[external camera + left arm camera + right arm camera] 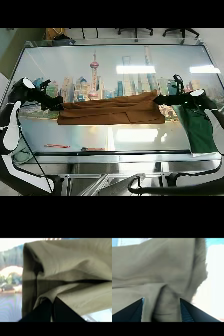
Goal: Fold the shirts.
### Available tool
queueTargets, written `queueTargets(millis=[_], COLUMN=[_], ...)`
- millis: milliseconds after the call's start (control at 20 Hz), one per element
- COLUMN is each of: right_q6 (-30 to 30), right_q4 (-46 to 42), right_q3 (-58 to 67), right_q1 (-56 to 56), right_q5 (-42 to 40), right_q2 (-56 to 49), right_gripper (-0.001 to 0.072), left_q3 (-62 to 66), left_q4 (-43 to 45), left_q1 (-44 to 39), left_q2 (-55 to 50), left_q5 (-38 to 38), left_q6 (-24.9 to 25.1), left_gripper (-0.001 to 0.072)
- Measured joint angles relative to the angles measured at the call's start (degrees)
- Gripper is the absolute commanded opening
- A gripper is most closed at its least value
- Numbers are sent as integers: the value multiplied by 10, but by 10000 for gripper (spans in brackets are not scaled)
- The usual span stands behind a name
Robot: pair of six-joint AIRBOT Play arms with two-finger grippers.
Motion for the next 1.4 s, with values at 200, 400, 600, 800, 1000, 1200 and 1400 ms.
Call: queueTargets(millis=[200,400,600,800,1000,1200,1400], right_q6=[2,5,4,4,-16,-22,-22], right_q4=[-9,-12,17,33,64,94,97], right_q3=[17,21,24,23,23,29,30], right_q1=[-36,-47,-37,-21,-9,-7,-19], right_q5=[57,113,134,128,141,172,183], right_q2=[-12,-43,-75,-99,-103,-80,-65], right_gripper=[695,694,610,30,20,94,393], left_q3=[54,101,148,177,187,189,190], left_q4=[0,-1,-27,-97,-129,-140,-143], left_q1=[-3,-4,-8,-26,-76,-155,-234], left_q2=[-15,-19,-20,-20,-25,-50,-88], left_q5=[-32,-78,-112,-105,-72,-37,-22], left_q6=[-1,-3,-5,-4,0,0,2], left_gripper=[684,684,682,105,106,105,106])
